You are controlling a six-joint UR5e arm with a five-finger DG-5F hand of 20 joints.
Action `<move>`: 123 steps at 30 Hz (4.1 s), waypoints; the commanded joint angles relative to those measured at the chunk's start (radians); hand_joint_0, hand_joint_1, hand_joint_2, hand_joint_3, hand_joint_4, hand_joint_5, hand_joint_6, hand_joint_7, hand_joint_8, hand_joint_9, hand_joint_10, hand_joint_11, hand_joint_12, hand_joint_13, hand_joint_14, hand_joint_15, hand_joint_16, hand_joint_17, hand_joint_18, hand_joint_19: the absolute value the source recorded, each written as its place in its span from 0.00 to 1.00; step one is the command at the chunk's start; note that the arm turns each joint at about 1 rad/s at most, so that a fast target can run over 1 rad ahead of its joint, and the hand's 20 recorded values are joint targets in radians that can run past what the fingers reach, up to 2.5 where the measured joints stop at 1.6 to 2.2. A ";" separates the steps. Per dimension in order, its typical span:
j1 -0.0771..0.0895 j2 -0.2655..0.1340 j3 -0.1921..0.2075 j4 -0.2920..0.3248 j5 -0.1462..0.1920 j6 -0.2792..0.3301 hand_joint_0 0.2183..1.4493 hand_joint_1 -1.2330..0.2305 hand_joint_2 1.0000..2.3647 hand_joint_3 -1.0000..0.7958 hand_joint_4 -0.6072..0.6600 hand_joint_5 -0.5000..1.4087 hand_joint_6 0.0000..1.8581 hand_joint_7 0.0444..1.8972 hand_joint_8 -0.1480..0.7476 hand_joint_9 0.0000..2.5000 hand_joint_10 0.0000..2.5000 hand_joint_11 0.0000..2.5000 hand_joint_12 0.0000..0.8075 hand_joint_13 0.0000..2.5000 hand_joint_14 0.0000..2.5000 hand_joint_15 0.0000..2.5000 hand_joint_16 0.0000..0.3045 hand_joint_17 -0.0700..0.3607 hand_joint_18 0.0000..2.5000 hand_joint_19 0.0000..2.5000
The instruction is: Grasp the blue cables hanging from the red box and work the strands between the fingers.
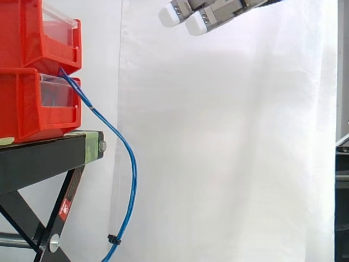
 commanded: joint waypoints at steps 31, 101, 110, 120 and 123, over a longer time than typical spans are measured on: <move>-0.011 -0.001 -0.057 -0.061 -0.011 -0.053 0.32 0.64 0.00 0.00 0.54 0.00 0.00 0.33 0.44 0.00 0.00 0.04 0.43 0.00 0.00 0.08 0.24 0.54 0.00 0.07; -0.017 -0.099 -0.529 0.644 0.129 0.141 0.32 0.62 0.00 0.00 0.54 0.00 0.00 0.33 0.44 0.00 0.00 0.04 0.43 0.00 0.00 0.08 0.24 0.54 0.00 0.08; -0.011 -0.167 -0.529 0.775 0.167 0.208 0.32 0.62 0.00 0.00 0.54 0.00 0.00 0.33 0.45 0.00 0.00 0.04 0.43 0.00 0.00 0.09 0.24 0.54 0.00 0.08; 0.009 -0.168 -0.529 0.818 0.319 0.168 0.33 0.61 0.00 0.00 0.56 0.00 0.00 0.33 0.46 0.00 0.00 0.04 0.43 0.00 0.00 0.08 0.24 0.54 0.00 0.06; 0.012 -0.168 -0.529 0.819 0.333 0.168 0.33 0.61 0.00 0.00 0.56 0.00 0.00 0.33 0.46 0.00 0.00 0.04 0.43 0.00 0.00 0.08 0.24 0.54 0.00 0.06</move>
